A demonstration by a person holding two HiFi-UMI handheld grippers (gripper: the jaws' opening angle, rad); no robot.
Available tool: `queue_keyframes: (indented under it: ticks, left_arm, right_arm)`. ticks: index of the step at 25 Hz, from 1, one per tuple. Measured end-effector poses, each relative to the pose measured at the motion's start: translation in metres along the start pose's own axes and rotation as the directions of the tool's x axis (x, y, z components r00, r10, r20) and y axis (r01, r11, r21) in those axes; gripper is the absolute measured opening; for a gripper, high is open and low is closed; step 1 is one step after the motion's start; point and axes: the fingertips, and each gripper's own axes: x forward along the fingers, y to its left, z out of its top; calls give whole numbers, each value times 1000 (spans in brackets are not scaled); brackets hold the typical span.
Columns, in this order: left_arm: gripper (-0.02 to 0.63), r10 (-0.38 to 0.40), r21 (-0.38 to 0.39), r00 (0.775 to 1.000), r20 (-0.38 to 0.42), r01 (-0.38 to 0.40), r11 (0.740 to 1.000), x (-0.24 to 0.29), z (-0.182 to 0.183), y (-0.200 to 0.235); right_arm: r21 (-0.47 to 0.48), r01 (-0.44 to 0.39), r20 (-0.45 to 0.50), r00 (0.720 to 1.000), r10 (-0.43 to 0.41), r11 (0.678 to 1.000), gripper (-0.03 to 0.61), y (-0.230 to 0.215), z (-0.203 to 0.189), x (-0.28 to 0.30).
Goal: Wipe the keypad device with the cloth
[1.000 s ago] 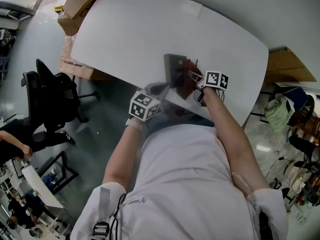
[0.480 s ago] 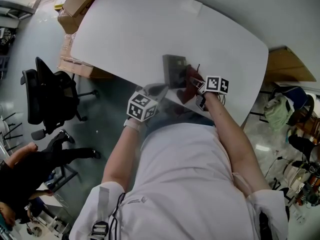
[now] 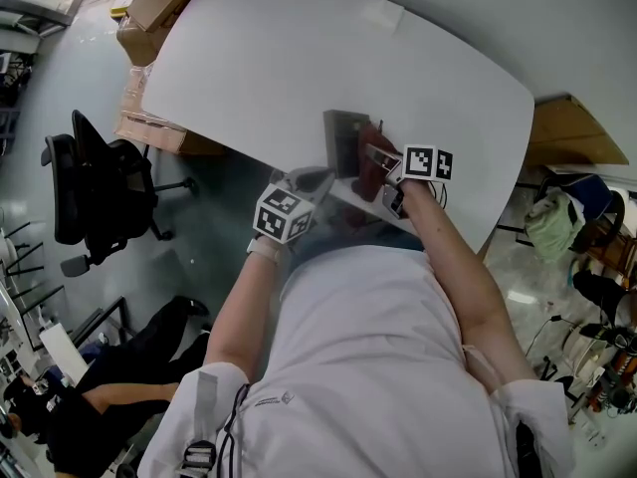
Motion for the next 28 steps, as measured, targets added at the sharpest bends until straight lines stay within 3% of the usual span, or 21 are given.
queue_keyframes:
  ticks: [5,12,28]
  left_arm:
    - [11,9,4,1000,1,-9,1000,-1,-1,1]
    - [11,9,8,1000,-3,-9,1000,0,0,-1]
    - [11,-14,10,1000,-2,14,1000,0,-2,-1]
  right_arm:
    - [-63,-85,3,996,86,994,54,50,16,19]
    - [-111,-113,-20,994,112,987,54,78,26,36]
    - [-77,-112,-6,994,112,991,53,59,23,40]
